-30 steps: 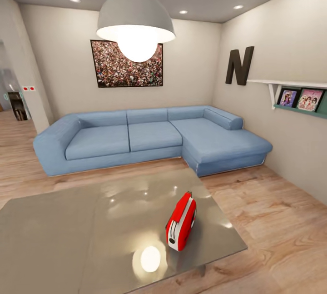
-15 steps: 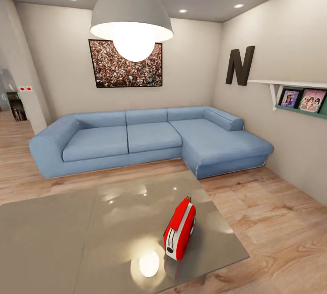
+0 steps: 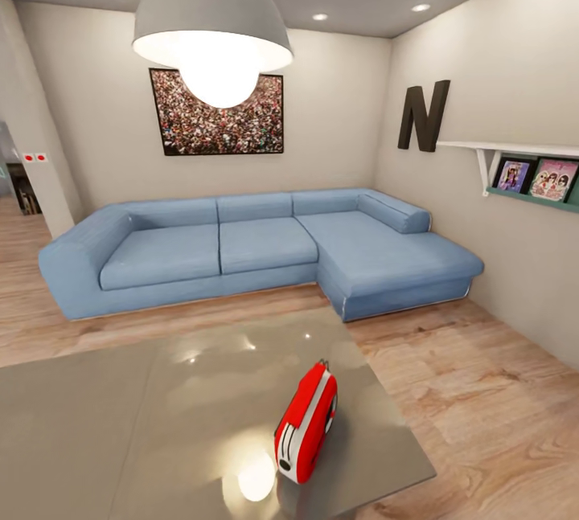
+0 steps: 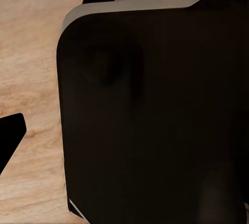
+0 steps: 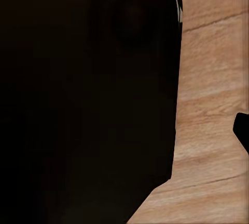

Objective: Turn on the radio receiver that's on the table in the living room.

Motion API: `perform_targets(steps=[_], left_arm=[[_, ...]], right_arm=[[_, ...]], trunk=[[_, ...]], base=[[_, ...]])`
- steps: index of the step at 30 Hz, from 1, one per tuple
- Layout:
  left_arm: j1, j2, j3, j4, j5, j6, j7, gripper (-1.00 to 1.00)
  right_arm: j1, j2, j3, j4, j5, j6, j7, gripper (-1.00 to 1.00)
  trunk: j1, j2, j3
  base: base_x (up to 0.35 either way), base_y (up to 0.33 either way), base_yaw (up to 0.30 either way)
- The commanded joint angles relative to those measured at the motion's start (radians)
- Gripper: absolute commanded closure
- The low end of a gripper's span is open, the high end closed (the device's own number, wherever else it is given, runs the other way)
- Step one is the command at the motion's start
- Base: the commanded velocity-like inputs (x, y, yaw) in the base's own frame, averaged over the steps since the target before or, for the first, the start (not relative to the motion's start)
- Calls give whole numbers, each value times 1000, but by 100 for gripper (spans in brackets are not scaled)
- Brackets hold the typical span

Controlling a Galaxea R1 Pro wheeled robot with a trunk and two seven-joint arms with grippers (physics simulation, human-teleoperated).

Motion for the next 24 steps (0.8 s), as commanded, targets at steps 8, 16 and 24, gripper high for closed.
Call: perform_targets(steps=[8, 16, 24], left_arm=[[0, -1, 1, -2, 0, 1, 2, -100], [0, 0, 1, -3, 0, 0, 0, -100], [0, 0, 1, -3, 0, 1, 1, -100]], right_arm=[[0, 0, 0, 0, 0, 0, 0, -100], [0, 0, 0, 0, 0, 0, 0, -100], [0, 0, 0, 0, -1, 0, 0, -100]], trunk=[[0, 0, 0], [0, 0, 0], [0, 0, 0]], base=[[30, -10, 0], [247, -115, 0], [89, -51, 0]])
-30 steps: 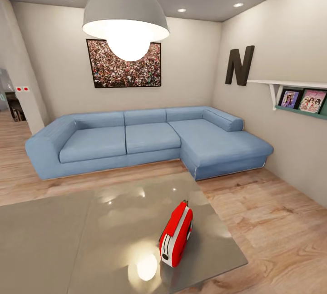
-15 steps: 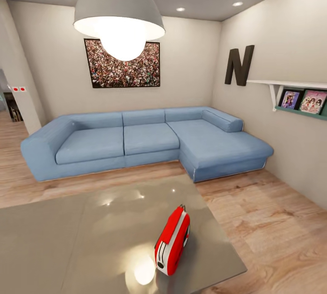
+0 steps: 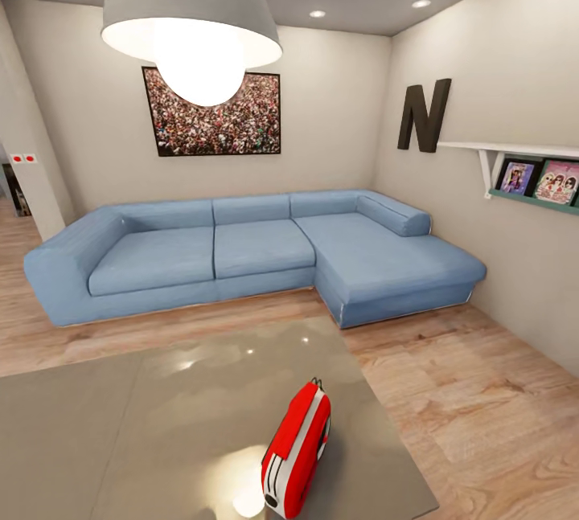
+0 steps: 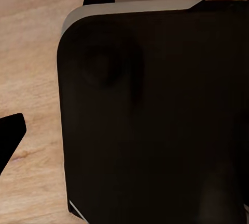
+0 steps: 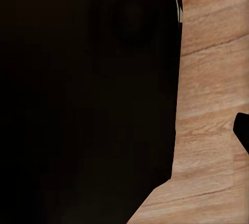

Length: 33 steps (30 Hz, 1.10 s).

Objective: Turn on the radio receiver that's on the table in the living room.

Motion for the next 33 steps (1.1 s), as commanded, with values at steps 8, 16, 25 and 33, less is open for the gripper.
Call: perform_targets(steps=[8, 16, 25, 33], left_arm=[[0, 0, 0, 1, 0, 0, 1, -100], [0, 0, 0, 1, 0, 0, 1, -100], [0, 0, 0, 1, 0, 0, 1, -100], [0, -1, 0, 1, 0, -1, -1, -100]], right_arm=[[0, 0, 1, 0, 1, -2, 0, -100], [0, 0, 2, 0, 4, -3, 0, -100], [0, 0, 2, 0, 4, -3, 0, -100], [0, 0, 3, 0, 7, -2, 0, -100]], trunk=[[0, 0, 0], [0, 0, 0], [0, 0, 0], [0, 0, 0]], base=[[3, -2, 68], [0, 0, 253], [0, 0, 262], [70, -61, 47]])
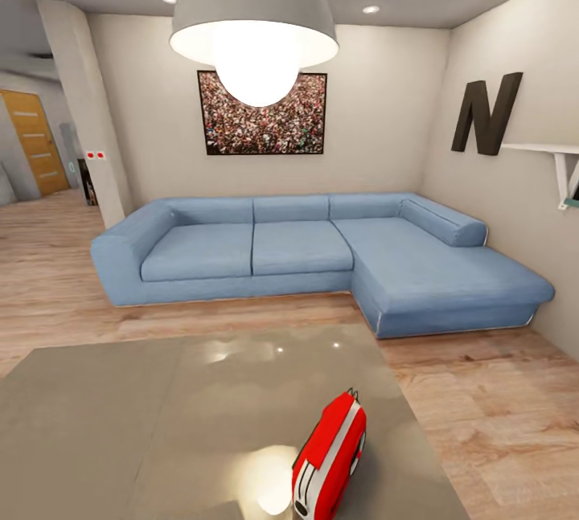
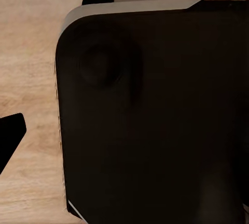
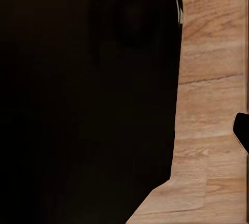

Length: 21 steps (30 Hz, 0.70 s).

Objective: Turn on the radio receiver that's on the table in the living room.

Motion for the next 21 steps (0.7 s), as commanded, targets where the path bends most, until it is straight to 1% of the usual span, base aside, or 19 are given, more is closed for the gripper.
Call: perform_targets(steps=[1, 13, 21], left_arm=[[0, 0, 0, 0, 0, 0, 0, -100], [0, 0, -1, 0, 0, 0, 0, -100], [0, 0, -1, 0, 0, 0, 0, -100]], right_arm=[[0, 0, 0, 0, 0, 0, 0, -100], [0, 0, -1, 0, 0, -1, 0, -100], [0, 0, -1, 0, 0, -1, 0, -100]], trunk=[[0, 0, 0], [0, 0, 0], [0, 0, 0]], base=[[169, -166, 6], [177, -192, 1], [23, -30, 0]])
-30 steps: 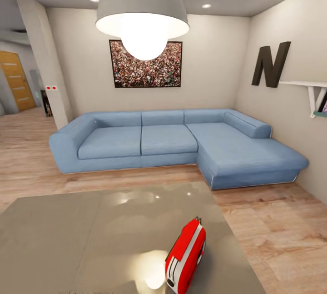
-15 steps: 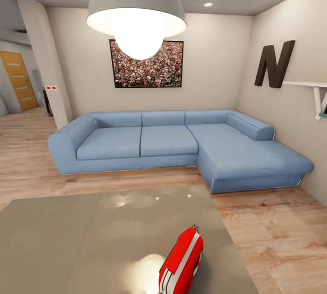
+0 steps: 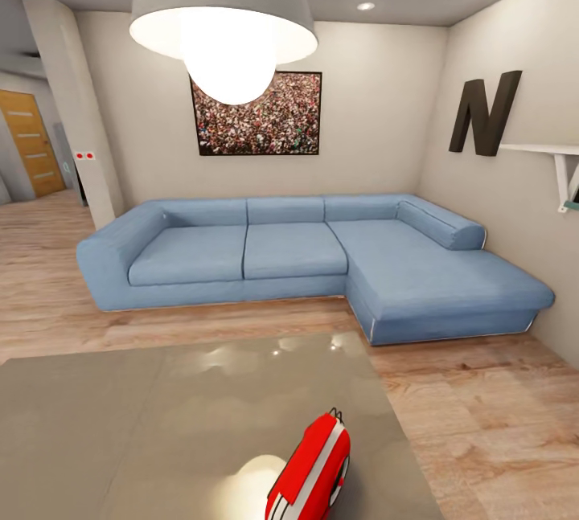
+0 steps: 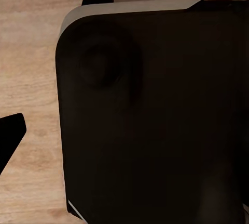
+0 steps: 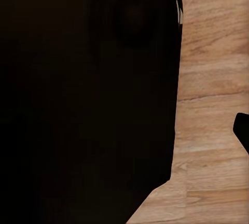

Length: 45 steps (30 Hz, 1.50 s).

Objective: Turn on the radio receiver that's on the table in the living room.

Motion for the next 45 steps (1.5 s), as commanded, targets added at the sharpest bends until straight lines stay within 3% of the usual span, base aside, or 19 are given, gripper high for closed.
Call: perform_targets(steps=[1, 13, 34, 45], left_arm=[[0, 0, 0, 0, 0, 0, 0, -100], [0, -1, 1, 0, 0, 0, 0, -100], [0, -2, 1, 0, -1, 0, 0, -100], [0, -1, -1, 0, -6, 0, 0, -100]], right_arm=[[0, 0, 0, 0, 0, 0, 0, -100], [0, 0, 2, 0, 1, 0, 2, -100], [0, -1, 11, 0, 6, -1, 6, -100], [0, 0, 11, 0, 5, -1, 6, -100]], trunk=[[0, 0, 0], [0, 0, 0], [0, 0, -10], [0, 0, -10]], base=[[3, -4, 0], [0, -1, 5], [2, -2, 125], [111, -143, 1]])
